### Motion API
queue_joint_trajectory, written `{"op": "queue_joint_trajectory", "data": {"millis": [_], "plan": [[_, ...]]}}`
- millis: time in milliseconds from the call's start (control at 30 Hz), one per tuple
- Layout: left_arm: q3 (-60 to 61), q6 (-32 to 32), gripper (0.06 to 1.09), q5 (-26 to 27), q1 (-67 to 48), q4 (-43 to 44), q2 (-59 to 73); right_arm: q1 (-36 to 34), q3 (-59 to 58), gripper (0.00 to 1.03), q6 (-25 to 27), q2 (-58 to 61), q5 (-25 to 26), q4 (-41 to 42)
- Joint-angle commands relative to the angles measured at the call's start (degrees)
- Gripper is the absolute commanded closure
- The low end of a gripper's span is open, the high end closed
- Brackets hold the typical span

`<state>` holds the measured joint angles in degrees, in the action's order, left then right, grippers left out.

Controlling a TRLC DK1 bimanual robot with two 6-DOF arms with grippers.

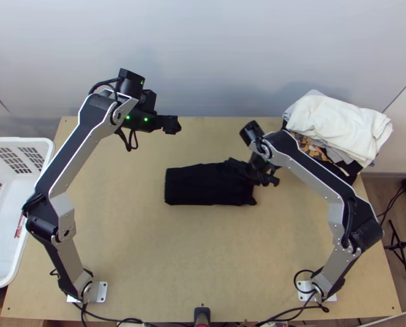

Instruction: Fold the t-shirt

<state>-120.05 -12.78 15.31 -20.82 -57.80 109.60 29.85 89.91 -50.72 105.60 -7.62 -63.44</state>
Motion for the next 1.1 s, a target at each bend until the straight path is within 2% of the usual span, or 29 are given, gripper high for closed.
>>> {"op": "queue_joint_trajectory", "data": {"millis": [0,33,100,133,200,333,567,700,867,1067], "plan": [[0.2,0.5,0.1,-0.1,0.0,0.2,0.9,-2.2,-8.4,0.73,0.2,-3.0,2.6,-2.6],[0.2,0.5,0.1,-0.1,0.0,0.2,1.1,-2.2,-9.4,0.55,0.3,-3.5,2.5,-2.6],[0.2,0.6,0.1,-0.1,-0.1,0.3,1.3,-2.2,-9.8,0.12,1.3,-4.8,2.6,-2.6],[0.2,0.6,0.1,-0.1,-0.1,0.3,1.4,-2.2,-8.9,0.06,1.7,-5.3,2.6,-2.6],[0.2,0.8,0.1,-0.1,-0.1,0.3,1.5,-2.2,-5.4,0.06,3.1,-6.7,3.0,-2.0],[0.2,1.0,0.1,-0.2,0.2,0.3,1.5,-1.2,1.9,0.06,6.7,-8.0,4.5,4.3],[0.1,1.3,0.1,-0.5,0.5,0.3,1.0,-0.1,12.6,0.06,9.6,3.6,4.5,6.1],[0.1,1.4,0.1,-0.5,1.5,0.1,0.2,-0.4,10.2,0.06,10.6,7.0,7.4,5.9],[0.2,1.6,0.1,-0.5,3.4,-0.6,-0.1,-0.9,1.9,0.06,10.9,7.4,18.1,6.0],[0.6,1.6,0.1,-0.5,3.5,-0.5,0.0,-1.3,-3.1,0.06,7.7,7.3,22.4,6.1]]}}
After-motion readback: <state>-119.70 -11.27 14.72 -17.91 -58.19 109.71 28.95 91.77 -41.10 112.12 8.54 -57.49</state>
